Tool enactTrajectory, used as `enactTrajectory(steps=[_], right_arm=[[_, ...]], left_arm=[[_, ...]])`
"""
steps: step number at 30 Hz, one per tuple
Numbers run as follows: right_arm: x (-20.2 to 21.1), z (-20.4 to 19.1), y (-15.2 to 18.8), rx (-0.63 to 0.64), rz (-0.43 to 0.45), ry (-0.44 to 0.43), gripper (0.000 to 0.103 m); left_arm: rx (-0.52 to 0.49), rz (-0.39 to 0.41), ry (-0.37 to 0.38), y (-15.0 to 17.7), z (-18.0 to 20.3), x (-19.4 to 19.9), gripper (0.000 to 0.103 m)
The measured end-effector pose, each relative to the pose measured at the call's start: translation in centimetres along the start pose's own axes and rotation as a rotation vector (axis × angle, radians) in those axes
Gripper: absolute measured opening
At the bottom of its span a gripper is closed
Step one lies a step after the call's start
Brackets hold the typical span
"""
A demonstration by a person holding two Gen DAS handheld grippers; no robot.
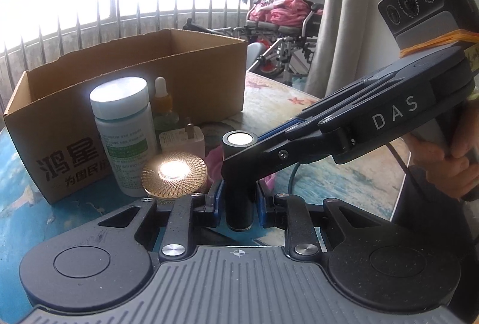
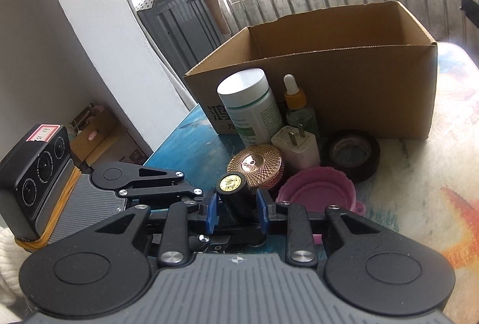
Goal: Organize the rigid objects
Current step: 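Close the right gripper around the black gold-capped bottle and lift, then carry the black bottle into the cardboard box and lower it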
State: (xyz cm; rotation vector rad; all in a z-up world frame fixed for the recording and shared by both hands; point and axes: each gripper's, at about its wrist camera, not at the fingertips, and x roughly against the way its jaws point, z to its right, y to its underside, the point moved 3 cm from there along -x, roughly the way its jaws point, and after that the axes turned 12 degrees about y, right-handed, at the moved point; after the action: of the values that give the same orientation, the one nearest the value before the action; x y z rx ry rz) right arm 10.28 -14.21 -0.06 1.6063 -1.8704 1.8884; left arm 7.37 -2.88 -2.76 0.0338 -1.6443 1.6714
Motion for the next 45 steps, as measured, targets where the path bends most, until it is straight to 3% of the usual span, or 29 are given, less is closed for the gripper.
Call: enactTrajectory(steps=[6, 13, 17, 23, 29, 32, 34, 40, 45], right_arm=[[3.1, -0.4, -3.0, 0.006, 0.079, -0.035, 0.030], [4.3, -1.1, -12.4, 0.092, 0.141, -0.085, 0.029], [1.8, -1.7, -18.4, 0.141, 0.165, -0.083, 0.029], [-6.7, -1.0, -24.0, 0.015, 0.032, -0.156, 0.029], [-16.7, 1.6, -24.8, -0.114, -0.161, -0.151, 0.029], [-20.8, 2.4, -24.6, -0.152, -0.229, -0.138, 0.029], [-22.7, 2.4, -24.1, -0.165, -0.250, -0.136, 0.029], [-24.3, 2.3, -23.9, -0.129, -0.238, -0.086, 0.030], [-24.6, 3.1, -23.7, -0.159, -0.246, -0.068, 0.030]], left_arm=[[-0.027, 0.048, -0.005, -4.1, 0.2, 2.5, 0.021], [-0.069, 0.041, -0.078, -12.6, -4.0, 3.8, 0.021], [-0.085, -0.046, -0.128, -15.7, -7.1, 2.1, 0.021], [-0.001, -0.231, -0.165, -16.4, -13.6, -1.8, 0.021], [0.161, -0.429, -0.214, -14.2, -21.5, -5.1, 0.021], [0.229, -0.488, -0.255, -13.0, -24.4, -6.1, 0.021], [0.215, -0.508, -0.275, -12.6, -25.2, -6.5, 0.021], [0.154, -0.605, -0.342, -13.8, -25.8, -8.4, 0.021], [0.168, -0.674, -0.376, -14.5, -25.3, -9.6, 0.021]])
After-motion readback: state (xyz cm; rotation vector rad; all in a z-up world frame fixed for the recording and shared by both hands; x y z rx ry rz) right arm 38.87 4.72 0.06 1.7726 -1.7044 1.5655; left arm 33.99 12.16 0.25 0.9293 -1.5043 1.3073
